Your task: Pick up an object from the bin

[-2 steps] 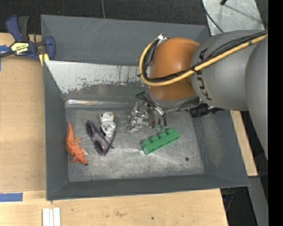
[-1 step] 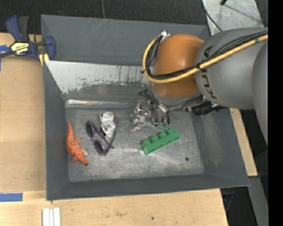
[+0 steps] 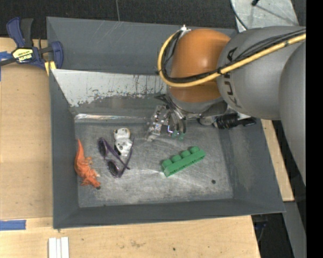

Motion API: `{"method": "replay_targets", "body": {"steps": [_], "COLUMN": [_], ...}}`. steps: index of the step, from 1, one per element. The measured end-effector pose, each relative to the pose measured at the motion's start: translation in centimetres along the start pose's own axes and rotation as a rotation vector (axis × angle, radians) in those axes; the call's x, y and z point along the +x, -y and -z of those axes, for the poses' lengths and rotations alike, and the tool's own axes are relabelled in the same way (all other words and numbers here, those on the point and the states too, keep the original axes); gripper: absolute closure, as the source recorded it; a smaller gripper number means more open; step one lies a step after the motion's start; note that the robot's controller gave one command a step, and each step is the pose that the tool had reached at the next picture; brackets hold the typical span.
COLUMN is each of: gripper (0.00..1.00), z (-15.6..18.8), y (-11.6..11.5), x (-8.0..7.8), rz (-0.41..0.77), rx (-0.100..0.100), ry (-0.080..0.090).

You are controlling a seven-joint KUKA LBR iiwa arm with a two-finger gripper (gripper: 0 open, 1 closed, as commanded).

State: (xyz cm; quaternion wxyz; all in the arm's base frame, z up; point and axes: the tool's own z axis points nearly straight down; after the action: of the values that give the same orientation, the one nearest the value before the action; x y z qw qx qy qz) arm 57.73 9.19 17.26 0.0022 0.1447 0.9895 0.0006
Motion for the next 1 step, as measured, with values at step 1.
{"method": "replay_targets", "body": {"steps": [1], "gripper": [0.0], "z": [-3.25], "y": [4.74], "x": [5.83], "rz": [0.412], "rx": [0.001], "ry": [-0.002]}}
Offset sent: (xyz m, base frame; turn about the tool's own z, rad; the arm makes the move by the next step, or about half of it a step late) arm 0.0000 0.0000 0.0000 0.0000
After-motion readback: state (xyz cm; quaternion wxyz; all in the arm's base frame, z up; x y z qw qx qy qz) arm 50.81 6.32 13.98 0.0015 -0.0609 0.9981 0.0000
